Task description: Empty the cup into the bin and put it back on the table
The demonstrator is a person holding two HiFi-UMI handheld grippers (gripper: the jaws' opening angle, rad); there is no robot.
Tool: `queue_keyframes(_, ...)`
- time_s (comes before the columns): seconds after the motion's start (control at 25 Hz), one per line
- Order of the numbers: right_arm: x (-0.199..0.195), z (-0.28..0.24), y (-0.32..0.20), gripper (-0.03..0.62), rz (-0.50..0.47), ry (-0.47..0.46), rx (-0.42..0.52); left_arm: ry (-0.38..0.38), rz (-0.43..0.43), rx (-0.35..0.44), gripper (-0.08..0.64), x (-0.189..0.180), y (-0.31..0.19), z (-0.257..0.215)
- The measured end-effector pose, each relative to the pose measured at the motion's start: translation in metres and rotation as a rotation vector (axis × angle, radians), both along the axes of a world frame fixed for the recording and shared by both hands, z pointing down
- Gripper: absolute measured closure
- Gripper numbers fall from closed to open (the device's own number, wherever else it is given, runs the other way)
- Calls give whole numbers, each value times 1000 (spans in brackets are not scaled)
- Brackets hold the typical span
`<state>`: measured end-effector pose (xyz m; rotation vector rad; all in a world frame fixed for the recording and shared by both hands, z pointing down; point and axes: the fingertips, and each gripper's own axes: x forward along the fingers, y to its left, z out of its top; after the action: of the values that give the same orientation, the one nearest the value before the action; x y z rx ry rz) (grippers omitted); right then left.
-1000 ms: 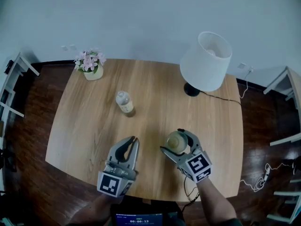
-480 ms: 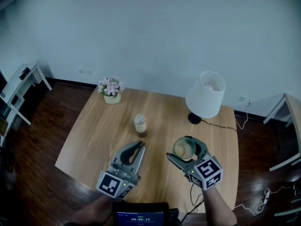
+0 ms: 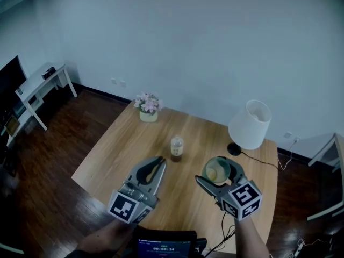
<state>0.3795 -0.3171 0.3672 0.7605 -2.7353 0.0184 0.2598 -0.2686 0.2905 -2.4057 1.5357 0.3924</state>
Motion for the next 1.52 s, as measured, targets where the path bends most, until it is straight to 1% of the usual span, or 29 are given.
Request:
queue_keyframes(0.12,-16,-4,3,193,-47,11,-2,-12,-74,4,534,-17,11,-2)
queue_keyframes(0.2,-30,-4,5,193,-88,10,-19,-23,-152,-46,534,-32,19,5)
queue_keyframes(0.28,-47,-5,9,193,-147,-3,-32,-12,-231,-107,534,-50,28,13)
queue_keyframes(0.32,-55,-5,12,193,-180,-9,-36,-4,-262,-125,534,-59,34,15)
queue_keyframes(0.44,-82,-4,22,193,-278,-21,-40,-2,-358,-161,534,-83,55,20)
queue_keyframes(0.56,-109,-1,34,193,-360,-24,-43,19,-449,-196,534,-108,77,24)
queue_keyframes(0.64,-129,0,46,193,-409,-25,-49,29,-505,-212,535,-125,93,25)
queue_keyframes(0.76,-160,3,64,193,-477,-21,-47,42,-582,-220,560,-154,117,27)
queue_keyframes(0.96,-218,1,99,193,-566,-18,-41,63,-664,-250,560,-204,165,32)
queue_keyframes(1.16,-284,-4,133,193,-633,-19,-39,88,-764,-257,560,-273,213,29)
queue_keyframes(1.24,-312,-6,148,193,-658,-19,-35,81,-802,-271,560,-300,230,30)
queue_keyframes(1.32,-339,-7,164,193,-681,-18,-35,56,-818,-294,560,-323,243,35)
queue_keyframes(1.36,-352,-7,173,193,-692,-17,-35,55,-823,-299,560,-334,250,36)
queue_keyframes(1.52,-403,-2,205,193,-737,-5,-37,68,-844,-283,560,-375,278,37)
